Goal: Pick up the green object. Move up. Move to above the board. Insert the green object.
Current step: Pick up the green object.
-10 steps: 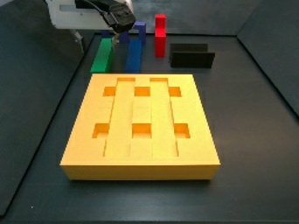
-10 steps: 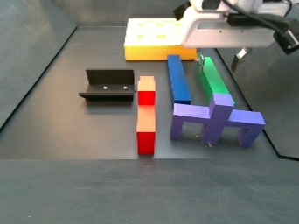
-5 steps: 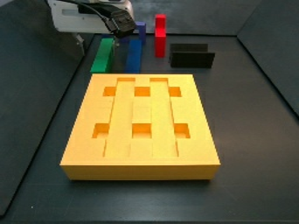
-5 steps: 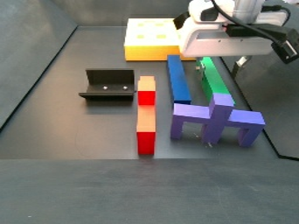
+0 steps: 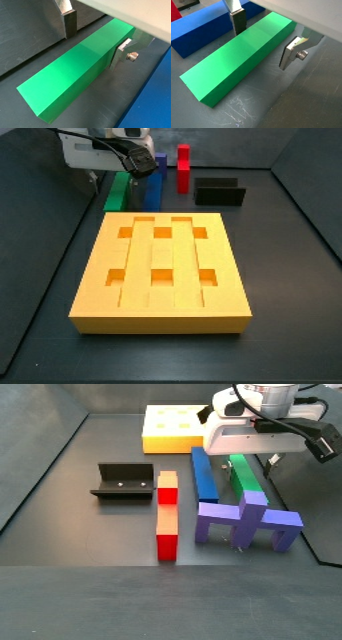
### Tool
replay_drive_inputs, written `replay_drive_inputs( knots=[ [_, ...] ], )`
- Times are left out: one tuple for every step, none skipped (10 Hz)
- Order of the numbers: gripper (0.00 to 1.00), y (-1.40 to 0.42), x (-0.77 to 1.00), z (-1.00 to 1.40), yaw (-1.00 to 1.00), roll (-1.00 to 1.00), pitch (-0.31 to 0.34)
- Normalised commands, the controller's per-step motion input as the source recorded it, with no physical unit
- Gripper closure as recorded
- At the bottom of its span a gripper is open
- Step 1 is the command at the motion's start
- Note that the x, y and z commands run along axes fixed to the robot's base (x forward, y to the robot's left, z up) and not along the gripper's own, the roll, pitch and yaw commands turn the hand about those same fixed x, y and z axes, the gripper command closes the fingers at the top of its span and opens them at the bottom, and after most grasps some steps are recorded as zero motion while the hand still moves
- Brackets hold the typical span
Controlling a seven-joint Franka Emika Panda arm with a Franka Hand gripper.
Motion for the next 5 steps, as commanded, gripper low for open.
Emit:
replay_drive_inputs(
  knots=[
    [0.0,0.0,0.0,0.02,0.0,0.0,0.0],
    [0.0,0.02,0.0,0.0,0.0,0.0,0.0],
    [0.0,0.0,0.0,0.0,0.0,0.0,0.0],
    [1.0,0.0,0.0,0.0,0.0,0.0,0.0],
    [1.0,0.0,0.0,0.0,0.0,0.0,0.0]
  ],
)
